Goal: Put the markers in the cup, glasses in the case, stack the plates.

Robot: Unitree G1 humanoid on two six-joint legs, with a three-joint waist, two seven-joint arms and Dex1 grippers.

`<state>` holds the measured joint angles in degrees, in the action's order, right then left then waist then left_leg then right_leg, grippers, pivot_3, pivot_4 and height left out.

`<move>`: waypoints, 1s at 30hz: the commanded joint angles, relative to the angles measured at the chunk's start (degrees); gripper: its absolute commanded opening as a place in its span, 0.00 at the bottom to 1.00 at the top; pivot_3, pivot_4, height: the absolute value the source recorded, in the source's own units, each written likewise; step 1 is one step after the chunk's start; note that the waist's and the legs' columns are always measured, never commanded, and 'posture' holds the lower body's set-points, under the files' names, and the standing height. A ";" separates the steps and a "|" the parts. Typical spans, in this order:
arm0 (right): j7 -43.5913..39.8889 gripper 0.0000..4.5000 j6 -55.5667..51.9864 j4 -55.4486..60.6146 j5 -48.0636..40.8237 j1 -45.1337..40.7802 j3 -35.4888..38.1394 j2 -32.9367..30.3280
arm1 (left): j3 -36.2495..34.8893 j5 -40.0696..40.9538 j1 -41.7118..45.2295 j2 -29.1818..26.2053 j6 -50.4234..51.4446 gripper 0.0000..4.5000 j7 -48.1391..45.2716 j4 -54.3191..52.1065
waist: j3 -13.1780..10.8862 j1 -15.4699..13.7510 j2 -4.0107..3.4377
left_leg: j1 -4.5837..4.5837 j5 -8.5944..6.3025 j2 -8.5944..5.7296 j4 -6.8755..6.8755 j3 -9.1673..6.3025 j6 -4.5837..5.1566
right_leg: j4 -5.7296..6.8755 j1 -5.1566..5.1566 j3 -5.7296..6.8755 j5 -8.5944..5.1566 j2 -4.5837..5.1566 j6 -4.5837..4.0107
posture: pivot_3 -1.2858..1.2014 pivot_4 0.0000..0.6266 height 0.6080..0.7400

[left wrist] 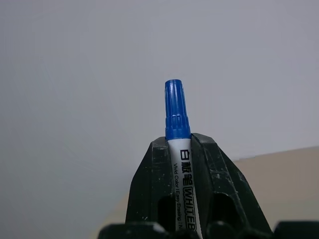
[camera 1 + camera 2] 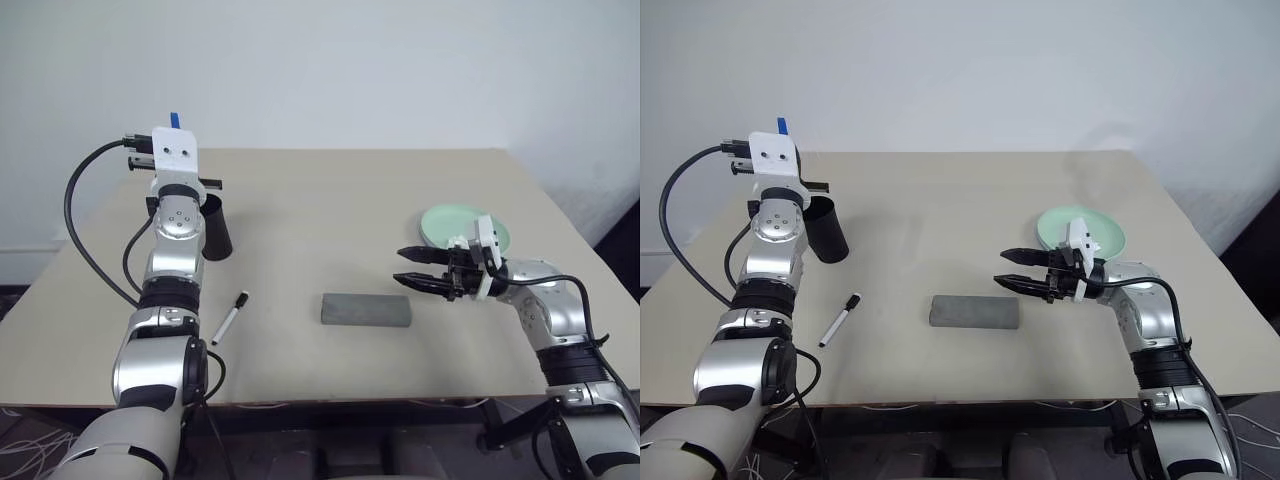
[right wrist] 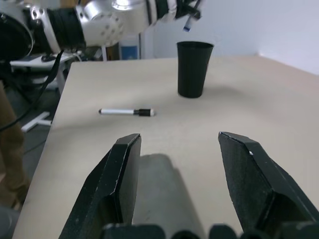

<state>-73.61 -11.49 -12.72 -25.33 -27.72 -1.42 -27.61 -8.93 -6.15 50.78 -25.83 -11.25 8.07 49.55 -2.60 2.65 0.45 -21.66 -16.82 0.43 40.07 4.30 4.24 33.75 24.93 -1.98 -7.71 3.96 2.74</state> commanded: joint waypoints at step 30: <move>-0.07 0.59 1.32 1.62 -0.09 -0.35 0.41 -0.11 | -1.00 2.24 4.75 0.32 -11.71 0.44 -0.80 11.29 | 0.01 0.01 0.02 | -0.01 0.01 0.01 0.01 0.00 -0.01 | 0.01 -0.01 0.07 0.01 0.01 0.00 | 0.52 0.00 0.94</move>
<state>-73.61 -11.01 -12.55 -24.89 -27.35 -1.74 -27.34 -9.52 -4.50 52.95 -25.42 -21.79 7.13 61.42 -2.59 2.66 0.47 -21.68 -16.81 0.44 40.09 4.30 4.23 33.76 24.92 -1.91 -7.71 3.97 2.74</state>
